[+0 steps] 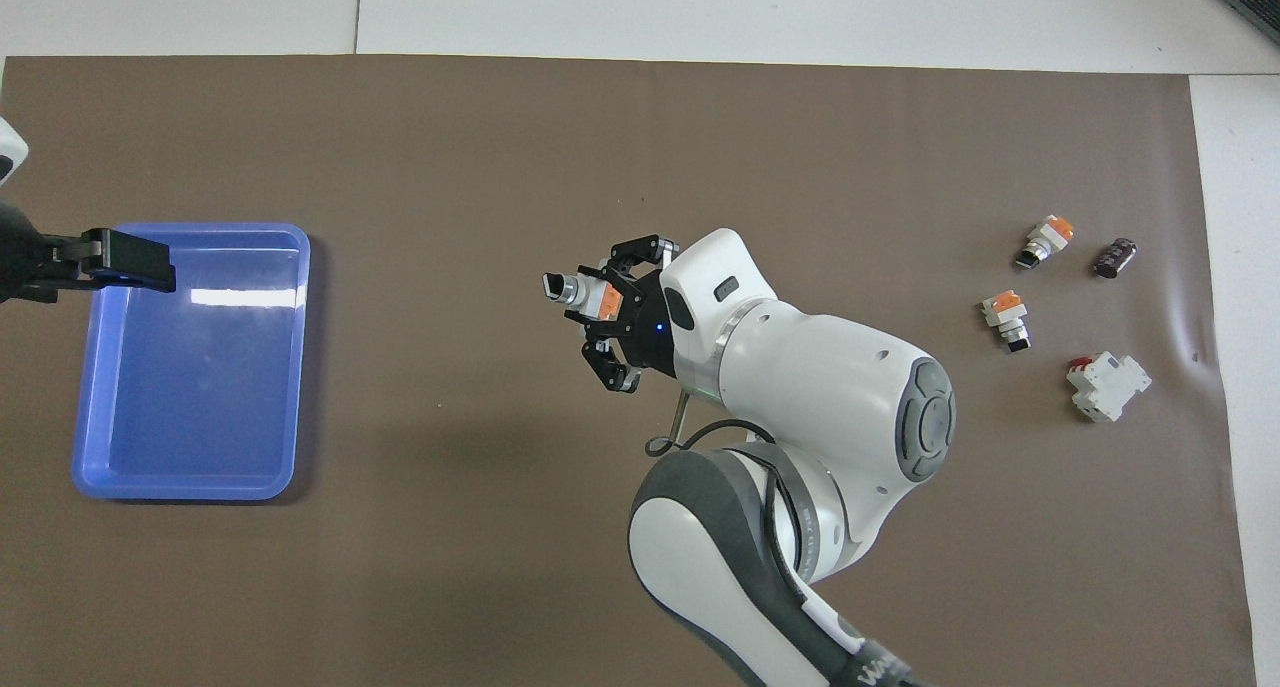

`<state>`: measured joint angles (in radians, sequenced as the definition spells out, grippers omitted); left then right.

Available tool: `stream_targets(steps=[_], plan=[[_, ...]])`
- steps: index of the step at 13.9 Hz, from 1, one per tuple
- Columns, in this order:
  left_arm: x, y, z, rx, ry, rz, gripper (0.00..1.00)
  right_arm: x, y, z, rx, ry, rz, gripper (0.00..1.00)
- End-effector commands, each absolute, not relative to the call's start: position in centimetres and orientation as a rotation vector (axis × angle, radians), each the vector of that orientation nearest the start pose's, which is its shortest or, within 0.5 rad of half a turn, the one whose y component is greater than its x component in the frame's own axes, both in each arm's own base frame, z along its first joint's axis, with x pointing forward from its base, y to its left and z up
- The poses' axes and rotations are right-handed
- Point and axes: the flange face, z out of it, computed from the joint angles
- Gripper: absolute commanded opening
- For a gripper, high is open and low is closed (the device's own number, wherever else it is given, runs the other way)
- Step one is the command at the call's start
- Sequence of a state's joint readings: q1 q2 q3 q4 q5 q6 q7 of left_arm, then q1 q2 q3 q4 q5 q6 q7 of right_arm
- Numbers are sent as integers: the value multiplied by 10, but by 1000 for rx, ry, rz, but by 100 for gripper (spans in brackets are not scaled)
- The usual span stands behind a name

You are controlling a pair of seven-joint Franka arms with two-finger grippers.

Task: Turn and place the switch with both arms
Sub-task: 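Lift the switch with the right gripper and carry it toward the tray, then turn the switch with the right gripper while the left gripper reaches it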

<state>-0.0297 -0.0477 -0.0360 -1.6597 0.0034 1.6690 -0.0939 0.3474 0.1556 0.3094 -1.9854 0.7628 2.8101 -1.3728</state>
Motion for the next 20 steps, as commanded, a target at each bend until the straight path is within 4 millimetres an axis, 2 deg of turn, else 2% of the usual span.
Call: stream_targets(steps=[1, 4, 5, 7, 9, 10, 12, 15, 20], plan=[[543, -39, 621, -3149, -34, -117, 100, 522, 363, 460, -2069, -1726, -1114, 0], [543, -46, 616, -3194, -65, -105, 100, 510, 388, 466, -2091, -1719, -1085, 0], [544, -49, 618, -3223, -115, -124, 100, 508, 398, 475, -2103, -1704, -1081, 0], [546, -60, 620, -3323, -216, -132, 99, 516, 406, 486, -2148, -1722, -995, 0], [549, -67, 616, -3402, -244, -103, 94, 535, 413, 510, -2184, -1740, -908, 0], [550, -72, 612, -3431, -252, -80, 91, 541, 413, 516, -2198, -1745, -898, 0], [551, -84, 604, -3502, -329, -50, 88, 543, 413, 515, -2201, -1749, -906, 0], [555, -105, 584, -3600, -397, 66, 77, 544, 415, 517, -2195, -1739, -912, 0], [569, -120, 576, -3770, -657, 197, 55, 552, 419, 528, -2200, -1696, -945, 0]])
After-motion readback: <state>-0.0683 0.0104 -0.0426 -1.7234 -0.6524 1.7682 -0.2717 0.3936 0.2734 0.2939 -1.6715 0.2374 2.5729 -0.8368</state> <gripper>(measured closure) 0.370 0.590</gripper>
